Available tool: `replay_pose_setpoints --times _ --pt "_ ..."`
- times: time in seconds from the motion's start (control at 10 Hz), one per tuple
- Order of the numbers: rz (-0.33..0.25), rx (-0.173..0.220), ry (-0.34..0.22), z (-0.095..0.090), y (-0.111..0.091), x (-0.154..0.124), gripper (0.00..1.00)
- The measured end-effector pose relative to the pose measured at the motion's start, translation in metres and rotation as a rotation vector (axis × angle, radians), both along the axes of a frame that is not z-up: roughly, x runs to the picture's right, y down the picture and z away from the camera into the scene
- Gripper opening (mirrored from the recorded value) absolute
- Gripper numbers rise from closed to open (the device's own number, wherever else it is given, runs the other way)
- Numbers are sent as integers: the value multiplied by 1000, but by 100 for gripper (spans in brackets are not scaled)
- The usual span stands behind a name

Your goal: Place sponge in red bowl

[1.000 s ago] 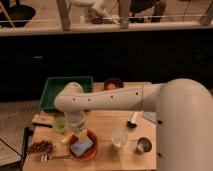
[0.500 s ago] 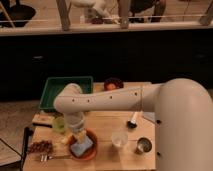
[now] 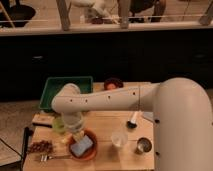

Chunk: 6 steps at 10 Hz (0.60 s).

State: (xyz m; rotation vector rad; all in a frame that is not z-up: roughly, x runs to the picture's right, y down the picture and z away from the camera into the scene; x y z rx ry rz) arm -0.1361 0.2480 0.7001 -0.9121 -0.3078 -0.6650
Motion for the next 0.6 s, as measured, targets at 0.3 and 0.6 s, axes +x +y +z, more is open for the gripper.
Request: replay_pose_setpoints --times 0.3,0.6 --pt "4 0 -8 0 2 -5 5" --pt "3 -1 -8 0 2 -6 5"
